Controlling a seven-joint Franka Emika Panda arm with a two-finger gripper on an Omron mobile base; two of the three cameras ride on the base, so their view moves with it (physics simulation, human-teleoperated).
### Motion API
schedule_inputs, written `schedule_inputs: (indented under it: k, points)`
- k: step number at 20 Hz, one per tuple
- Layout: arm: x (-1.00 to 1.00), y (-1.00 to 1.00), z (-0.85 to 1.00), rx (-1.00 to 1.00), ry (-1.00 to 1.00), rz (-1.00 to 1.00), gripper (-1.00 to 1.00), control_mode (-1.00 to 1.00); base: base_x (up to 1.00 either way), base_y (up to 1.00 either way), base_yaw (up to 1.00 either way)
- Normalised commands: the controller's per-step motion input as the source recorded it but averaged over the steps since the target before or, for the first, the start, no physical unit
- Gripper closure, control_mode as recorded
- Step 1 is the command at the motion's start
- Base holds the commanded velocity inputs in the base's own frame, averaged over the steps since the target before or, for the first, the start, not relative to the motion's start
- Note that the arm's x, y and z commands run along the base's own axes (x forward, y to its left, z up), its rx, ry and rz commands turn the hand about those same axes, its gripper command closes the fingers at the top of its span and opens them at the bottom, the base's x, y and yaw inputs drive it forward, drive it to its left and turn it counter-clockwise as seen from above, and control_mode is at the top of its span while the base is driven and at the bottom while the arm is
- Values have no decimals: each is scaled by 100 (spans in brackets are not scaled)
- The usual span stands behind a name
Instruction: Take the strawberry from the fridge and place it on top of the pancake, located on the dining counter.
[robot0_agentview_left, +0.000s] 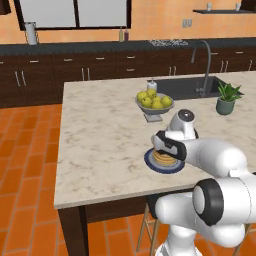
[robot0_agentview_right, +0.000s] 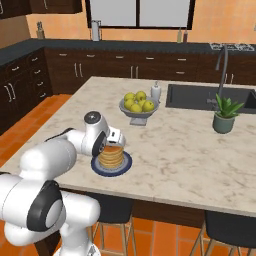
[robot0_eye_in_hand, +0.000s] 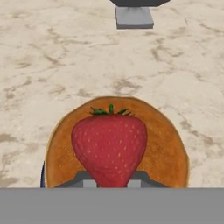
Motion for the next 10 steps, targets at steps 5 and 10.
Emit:
schedule_inputs:
  k: [5, 10]
  points:
    - [0, 0, -1, 0, 0, 0, -100, -100, 0, 0, 0]
    - [-2, 0, 7, 2, -1, 0, -100, -100, 0, 0, 0]
